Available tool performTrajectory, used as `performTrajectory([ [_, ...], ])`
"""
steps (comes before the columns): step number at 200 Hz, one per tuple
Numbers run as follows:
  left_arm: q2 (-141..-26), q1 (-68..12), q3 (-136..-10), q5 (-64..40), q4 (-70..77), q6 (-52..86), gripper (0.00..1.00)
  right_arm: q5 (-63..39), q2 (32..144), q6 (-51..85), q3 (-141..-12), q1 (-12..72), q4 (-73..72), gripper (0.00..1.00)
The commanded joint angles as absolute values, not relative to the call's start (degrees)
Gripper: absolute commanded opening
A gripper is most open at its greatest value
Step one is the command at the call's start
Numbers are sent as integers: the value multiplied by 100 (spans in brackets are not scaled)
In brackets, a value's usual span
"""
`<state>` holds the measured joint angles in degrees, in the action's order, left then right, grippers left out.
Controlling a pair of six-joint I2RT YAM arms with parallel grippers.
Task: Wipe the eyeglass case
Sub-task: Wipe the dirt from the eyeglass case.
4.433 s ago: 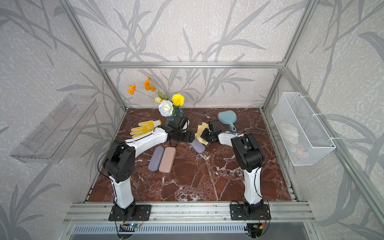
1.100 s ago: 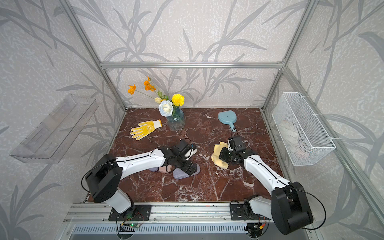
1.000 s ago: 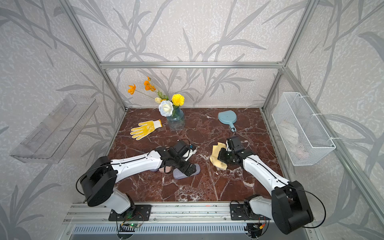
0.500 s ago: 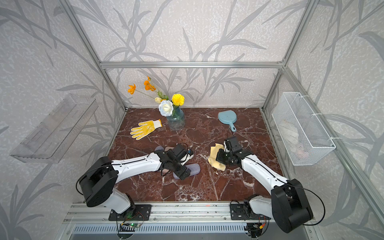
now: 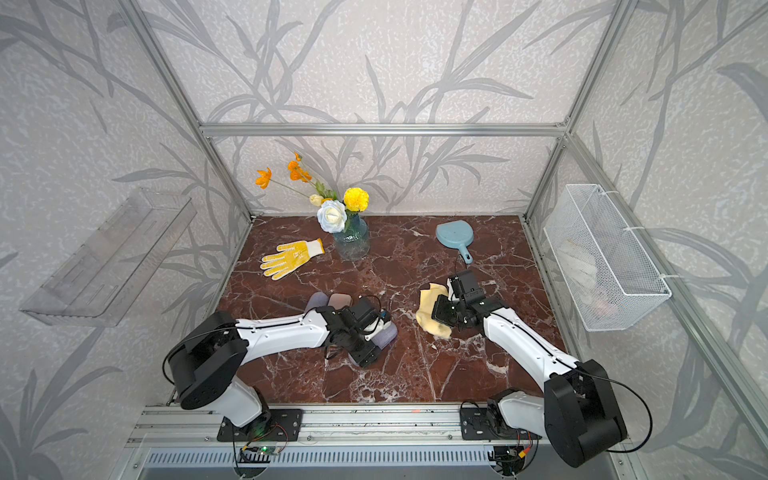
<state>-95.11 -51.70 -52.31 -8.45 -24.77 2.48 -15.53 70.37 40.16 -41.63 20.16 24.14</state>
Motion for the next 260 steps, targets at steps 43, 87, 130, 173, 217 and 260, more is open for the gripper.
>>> performTrajectory([
  [43,-10487,-5372,-6534,-830,-2126,-552,62,-1501,6331,3698,-4158,1044,3028,0],
  [87,-11108,-5448,-7117,-1028,-2442,-703,64,-1110,6046,3486,-4067,940,3150,0],
  [130,-10886,-5449,-6746,-906,-2261,-644,79,-1027,6267,3220,-4274,947,3383,0],
  [173,-10518,-5440,-6281,-852,-1702,-449,89,-1349,6615,3164,-4499,970,3380,0],
  [217,-10376,-5405,-5888,-930,-1126,-624,89,-1071,6745,3111,-4633,1451,3444,0],
  [260,-10247,-5392,-5489,-975,-419,-711,81,-855,6865,3037,-4845,2084,3631,0],
])
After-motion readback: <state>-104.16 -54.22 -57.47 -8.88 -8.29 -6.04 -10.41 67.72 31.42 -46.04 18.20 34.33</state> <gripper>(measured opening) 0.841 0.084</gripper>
